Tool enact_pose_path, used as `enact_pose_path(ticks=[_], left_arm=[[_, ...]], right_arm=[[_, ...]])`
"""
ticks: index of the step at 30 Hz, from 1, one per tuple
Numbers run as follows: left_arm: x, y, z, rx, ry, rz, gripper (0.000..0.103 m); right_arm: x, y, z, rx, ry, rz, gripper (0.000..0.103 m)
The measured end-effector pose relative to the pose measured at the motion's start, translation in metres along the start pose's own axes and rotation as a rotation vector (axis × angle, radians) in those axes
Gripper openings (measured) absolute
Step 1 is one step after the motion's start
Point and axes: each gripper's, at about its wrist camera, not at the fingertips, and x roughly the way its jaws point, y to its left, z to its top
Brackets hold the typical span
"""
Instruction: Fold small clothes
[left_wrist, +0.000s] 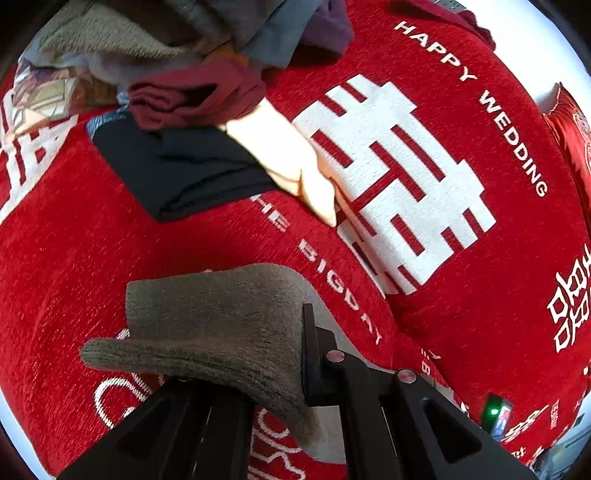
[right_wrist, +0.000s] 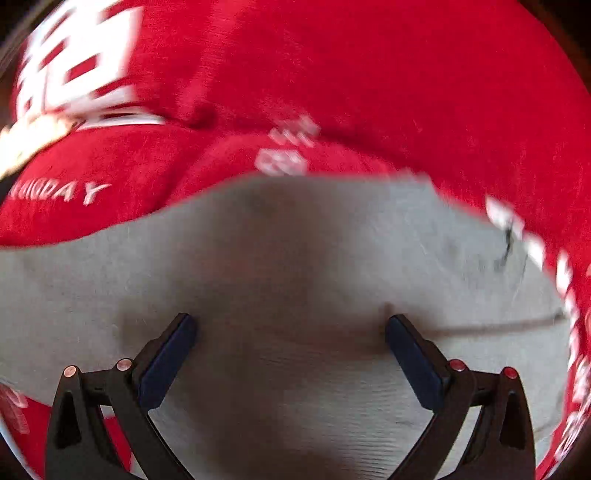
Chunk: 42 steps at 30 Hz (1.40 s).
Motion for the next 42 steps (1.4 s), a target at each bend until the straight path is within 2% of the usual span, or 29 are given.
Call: enact_pose_path(ticks=[2, 3, 5, 6, 7, 11, 15, 17, 19, 23, 30, 35, 38, 42], left_arm=[[-0.003, -0.007, 0.002, 0.010, -0.006, -0.004, 0.004], [-0.005, -0.013, 0.003, 0.018, -0.008, -0.004, 0.004], [-0.009, -0.027, 0.003, 0.047, -0.006, -0.005, 0.004], [-0.010, -0.036, 0.003, 0.064, -0.003, -0.013, 0.004], [-0.012, -0.045, 0.001, 0.080, 0.000, -0.020, 0.004], [-0.011, -0.103, -0.020, 0.196, 0.038, -0.050, 0.004], [0.003, -0.169, -0.058, 0.306, 0.109, -0.087, 0.004], [0.012, -0.207, -0.085, 0.371, 0.154, -0.108, 0.004], [0.020, -0.240, -0.113, 0.433, 0.200, -0.132, 0.004], [0.036, -0.310, -0.181, 0.556, 0.293, -0.156, 0.004], [0.052, -0.394, -0.297, 0.724, 0.407, -0.176, 0.004], [0.076, -0.419, -0.371, 0.812, 0.477, -0.110, 0.004], [0.084, -0.424, -0.397, 0.835, 0.497, -0.078, 0.004], [0.089, -0.431, -0.404, 0.840, 0.496, -0.058, 0.004]], right_arm=[[-0.004, 0.037, 0.000, -0.143, 0.033, 0.058, 0.099], [-0.012, 0.046, -0.001, -0.187, 0.018, 0.066, 0.096], [-0.039, 0.047, -0.005, -0.219, -0.047, 0.113, 0.096], [-0.054, 0.035, -0.007, -0.202, -0.074, 0.138, 0.096], [-0.063, 0.021, -0.009, -0.180, -0.085, 0.146, 0.096], [-0.098, -0.081, -0.037, -0.037, -0.094, 0.128, 0.096], [-0.114, -0.180, -0.083, 0.020, -0.068, 0.010, 0.096], [-0.119, -0.224, -0.113, 0.062, -0.040, -0.036, 0.096], [-0.121, -0.258, -0.141, 0.108, -0.015, -0.045, 0.096], [-0.126, -0.307, -0.177, 0.179, -0.008, -0.061, 0.096], [-0.126, -0.331, -0.220, 0.273, -0.043, 0.018, 0.096], [-0.117, -0.336, -0.229, 0.321, -0.061, 0.083, 0.096], [-0.116, -0.340, -0.232, 0.342, -0.073, 0.106, 0.096], [-0.114, -0.348, -0.236, 0.364, -0.089, 0.129, 0.096]])
